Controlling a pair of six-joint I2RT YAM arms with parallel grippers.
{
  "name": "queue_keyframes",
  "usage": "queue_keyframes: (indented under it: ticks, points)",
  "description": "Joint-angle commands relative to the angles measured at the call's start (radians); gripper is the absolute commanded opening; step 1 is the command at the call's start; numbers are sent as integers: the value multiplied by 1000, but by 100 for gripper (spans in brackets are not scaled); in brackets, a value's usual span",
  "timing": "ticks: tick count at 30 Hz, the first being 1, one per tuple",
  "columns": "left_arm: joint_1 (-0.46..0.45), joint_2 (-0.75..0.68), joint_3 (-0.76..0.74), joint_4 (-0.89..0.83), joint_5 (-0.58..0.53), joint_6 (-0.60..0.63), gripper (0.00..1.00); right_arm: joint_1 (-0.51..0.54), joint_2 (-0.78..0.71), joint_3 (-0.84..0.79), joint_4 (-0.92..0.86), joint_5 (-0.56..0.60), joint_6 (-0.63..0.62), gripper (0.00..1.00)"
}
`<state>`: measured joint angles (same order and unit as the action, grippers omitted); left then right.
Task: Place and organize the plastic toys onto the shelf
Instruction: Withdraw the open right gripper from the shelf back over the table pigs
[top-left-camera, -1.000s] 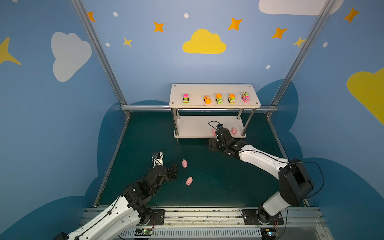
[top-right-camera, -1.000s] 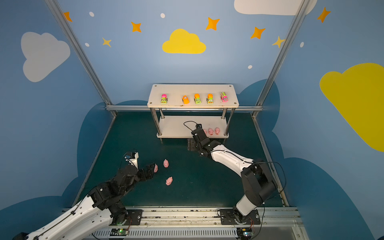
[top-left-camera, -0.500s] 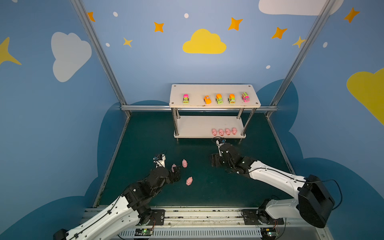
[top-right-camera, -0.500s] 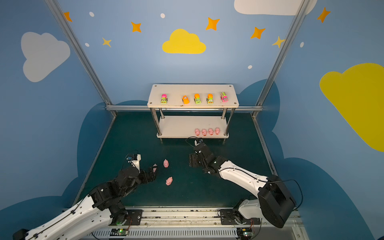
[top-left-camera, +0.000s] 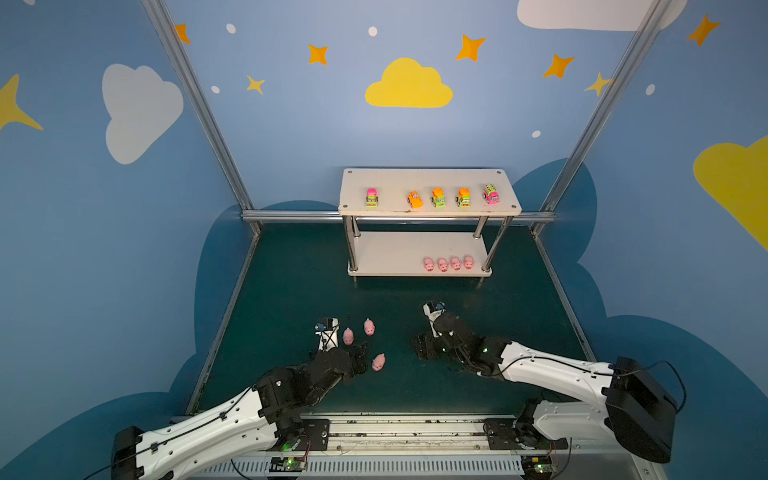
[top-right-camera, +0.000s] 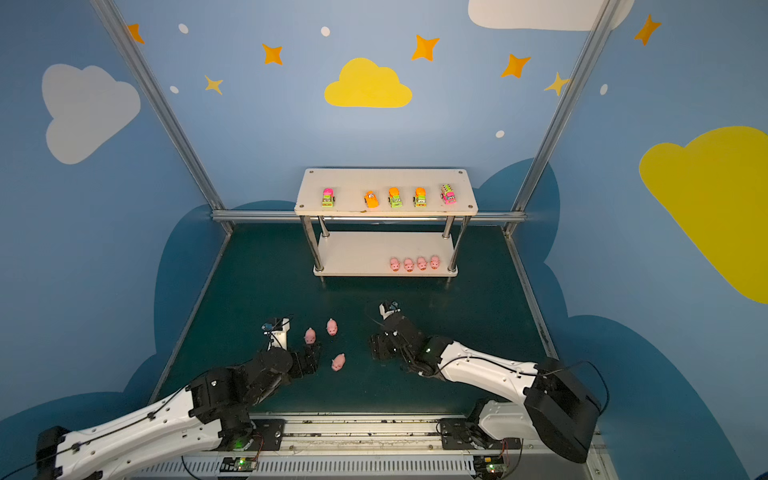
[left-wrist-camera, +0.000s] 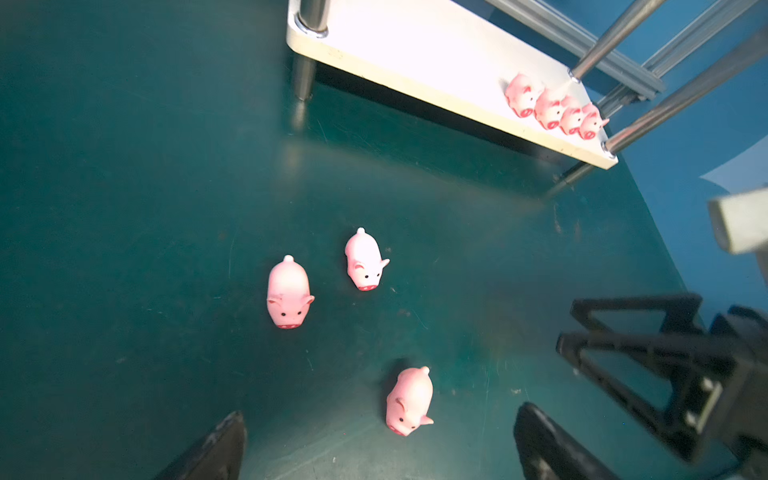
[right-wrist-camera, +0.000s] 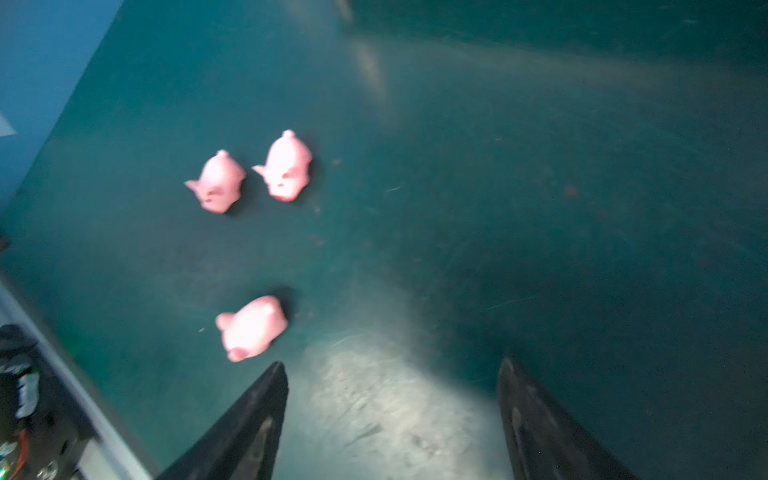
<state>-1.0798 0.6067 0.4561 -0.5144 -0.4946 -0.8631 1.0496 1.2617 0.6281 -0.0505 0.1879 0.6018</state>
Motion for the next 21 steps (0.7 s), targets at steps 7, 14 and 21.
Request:
queue_keyframes:
  ticks: [7, 14, 21]
  points:
    - [-19, -99, -89, -61, -72, -73, 100, 208, 13, 13, 6, 207, 173, 76]
    - [-18, -145, -112, -73, -59, -34, 100, 323, 140, 88, 34, 312, 277, 68]
    - [-18, -167, -125, -97, -42, -48, 100, 365, 293, 211, 34, 296, 320, 66]
